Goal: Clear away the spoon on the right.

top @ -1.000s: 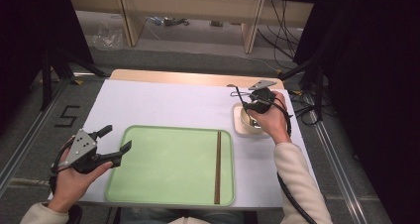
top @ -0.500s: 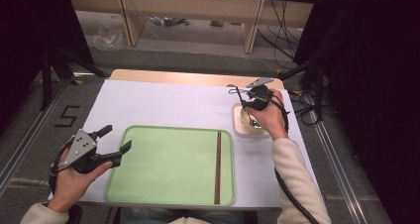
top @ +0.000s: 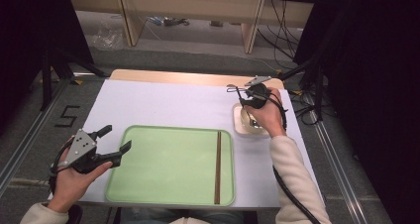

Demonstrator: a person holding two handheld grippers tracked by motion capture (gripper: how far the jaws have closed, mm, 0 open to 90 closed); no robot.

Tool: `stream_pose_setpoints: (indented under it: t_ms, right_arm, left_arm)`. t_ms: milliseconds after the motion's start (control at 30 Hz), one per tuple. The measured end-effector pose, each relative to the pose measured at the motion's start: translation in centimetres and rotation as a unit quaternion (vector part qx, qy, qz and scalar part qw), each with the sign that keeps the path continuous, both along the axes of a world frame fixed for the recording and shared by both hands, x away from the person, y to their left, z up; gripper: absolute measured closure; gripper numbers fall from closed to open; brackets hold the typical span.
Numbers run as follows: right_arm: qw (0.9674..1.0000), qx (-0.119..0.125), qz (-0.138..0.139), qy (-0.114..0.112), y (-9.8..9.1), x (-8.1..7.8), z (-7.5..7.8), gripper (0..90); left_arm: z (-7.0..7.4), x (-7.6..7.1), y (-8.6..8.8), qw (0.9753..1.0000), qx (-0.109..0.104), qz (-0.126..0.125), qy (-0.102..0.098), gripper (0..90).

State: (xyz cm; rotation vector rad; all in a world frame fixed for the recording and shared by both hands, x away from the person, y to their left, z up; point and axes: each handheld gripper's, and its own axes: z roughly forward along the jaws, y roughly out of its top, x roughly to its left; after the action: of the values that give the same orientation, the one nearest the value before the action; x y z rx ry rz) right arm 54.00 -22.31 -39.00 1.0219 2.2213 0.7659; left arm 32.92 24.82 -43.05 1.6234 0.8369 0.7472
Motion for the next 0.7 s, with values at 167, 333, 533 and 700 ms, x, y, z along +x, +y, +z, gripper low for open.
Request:
stream_pose_setpoints:
  t_ms: [167, 333, 533, 700]
  right_arm:
    - [0.9999, 0.000, -0.002, 0.010, 0.2, 0.4, -0.3, 55.4]
    - [0.9999, -0.001, 0.003, 0.013, 0.5, 0.9, -0.7, 59.8]
    - [0.9998, -0.005, 0.004, 0.018, 0.8, 1.4, -0.9, 64.0]
    - [0.9997, -0.007, 0.003, 0.025, 0.9, 1.6, -0.9, 67.6]
  left_arm:
    - [0.0, 0.0, 0.0, 1.0000, -0.001, 0.000, 0.001, 18.7]
    - [0.0, 0.0, 0.0, 1.0000, 0.001, 0.000, 0.001, 18.7]
    - [0.0, 0.0, 0.0, 1.0000, 0.001, 0.000, 0.001, 18.7]
    - [0.0, 0.0, 0.0, 1.0000, -0.001, 0.000, 0.001, 18.7]
